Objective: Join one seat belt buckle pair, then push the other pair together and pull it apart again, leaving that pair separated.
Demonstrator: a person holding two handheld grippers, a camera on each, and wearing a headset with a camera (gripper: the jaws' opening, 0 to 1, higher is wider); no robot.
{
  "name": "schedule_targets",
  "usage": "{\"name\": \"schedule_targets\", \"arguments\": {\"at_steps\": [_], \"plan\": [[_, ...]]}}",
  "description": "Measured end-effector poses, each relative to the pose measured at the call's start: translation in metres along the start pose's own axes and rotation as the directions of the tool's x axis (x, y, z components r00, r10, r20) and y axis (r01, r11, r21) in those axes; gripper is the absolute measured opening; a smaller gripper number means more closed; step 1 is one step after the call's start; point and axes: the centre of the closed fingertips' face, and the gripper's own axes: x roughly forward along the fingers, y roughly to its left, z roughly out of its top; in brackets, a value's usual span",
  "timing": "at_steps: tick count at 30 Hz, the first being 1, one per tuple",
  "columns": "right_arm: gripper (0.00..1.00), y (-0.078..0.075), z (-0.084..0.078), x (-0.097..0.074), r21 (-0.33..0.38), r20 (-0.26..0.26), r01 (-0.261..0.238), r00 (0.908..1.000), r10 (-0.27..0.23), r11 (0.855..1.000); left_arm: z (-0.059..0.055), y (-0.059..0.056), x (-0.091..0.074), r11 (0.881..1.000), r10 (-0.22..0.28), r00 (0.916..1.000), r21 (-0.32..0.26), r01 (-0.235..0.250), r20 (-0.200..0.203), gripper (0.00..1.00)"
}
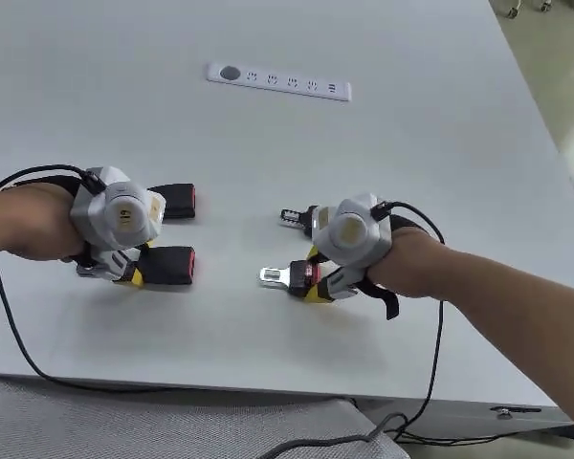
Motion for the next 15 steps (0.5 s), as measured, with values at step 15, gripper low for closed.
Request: {"name": "schedule_targets", "arguments": {"at_steps": [15], "plan": [[0.34, 0.001, 0.029, 0.013, 0.016, 0.047, 0.018, 0.9987, -0.019, 1.0, -0.003, 0.002, 0.003, 1.0, -0.001, 0.9999, 0.002, 0.001, -0.012, 0.3]]}}
